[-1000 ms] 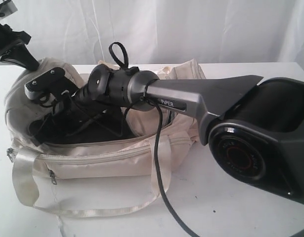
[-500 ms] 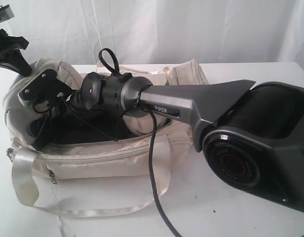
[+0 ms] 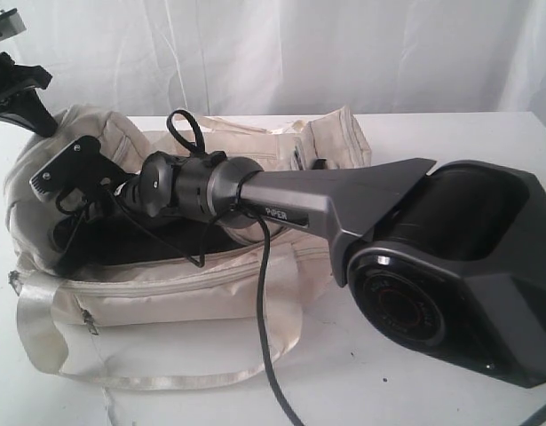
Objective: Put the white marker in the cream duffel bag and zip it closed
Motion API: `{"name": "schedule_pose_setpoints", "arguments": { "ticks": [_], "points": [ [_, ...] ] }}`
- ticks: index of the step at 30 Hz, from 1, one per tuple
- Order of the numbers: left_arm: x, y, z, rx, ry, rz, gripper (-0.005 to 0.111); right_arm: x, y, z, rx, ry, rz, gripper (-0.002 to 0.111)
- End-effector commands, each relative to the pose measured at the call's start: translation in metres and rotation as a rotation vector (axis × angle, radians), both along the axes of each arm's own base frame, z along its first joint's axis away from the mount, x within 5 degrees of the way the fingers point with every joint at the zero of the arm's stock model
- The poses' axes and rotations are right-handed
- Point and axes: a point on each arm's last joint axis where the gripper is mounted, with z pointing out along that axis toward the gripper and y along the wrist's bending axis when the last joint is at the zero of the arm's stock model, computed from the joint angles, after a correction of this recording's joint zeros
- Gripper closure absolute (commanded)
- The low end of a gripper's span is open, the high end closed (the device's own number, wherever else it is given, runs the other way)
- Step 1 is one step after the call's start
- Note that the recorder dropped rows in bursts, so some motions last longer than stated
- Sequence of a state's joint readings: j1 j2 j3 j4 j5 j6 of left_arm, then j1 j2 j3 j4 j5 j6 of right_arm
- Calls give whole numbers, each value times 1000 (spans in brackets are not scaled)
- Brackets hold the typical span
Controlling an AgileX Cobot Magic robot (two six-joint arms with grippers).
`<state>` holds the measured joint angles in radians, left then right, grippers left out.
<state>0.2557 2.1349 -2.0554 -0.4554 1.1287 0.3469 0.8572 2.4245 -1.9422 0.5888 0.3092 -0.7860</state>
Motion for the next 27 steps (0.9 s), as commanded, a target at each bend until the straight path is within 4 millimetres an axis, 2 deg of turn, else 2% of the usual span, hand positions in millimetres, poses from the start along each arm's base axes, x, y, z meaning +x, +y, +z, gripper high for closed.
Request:
{"name": "schedule_pose_setpoints", "arguments": {
  "ticks": [1,8,12,17,21,23,27],
  "points": [
    [-7,-4,-2,-38,79,-41,107,3,-3,12,13,-9,-19,107],
    [-7,-4,-2,-38,79,-41,107,14,-27,35,-57,46,-95,108],
    [-7,-4,-2,-38,79,-41,107,13,-39,48,-121,77,-89,108],
    [-7,-4,-2,-38,79,-41,107,2,-45,51,-169,205,-57,108],
    [-7,-4,-2,-39,80,-39,107,-15,-42,48,-236,277,70,107],
    [-7,-4,-2,-40,81,-37,107,-19,-38,48,-229,275,94,100],
    [-7,-4,-2,-41,83,-33,107,-25,-26,52,-179,194,133,73]
  ]
}}
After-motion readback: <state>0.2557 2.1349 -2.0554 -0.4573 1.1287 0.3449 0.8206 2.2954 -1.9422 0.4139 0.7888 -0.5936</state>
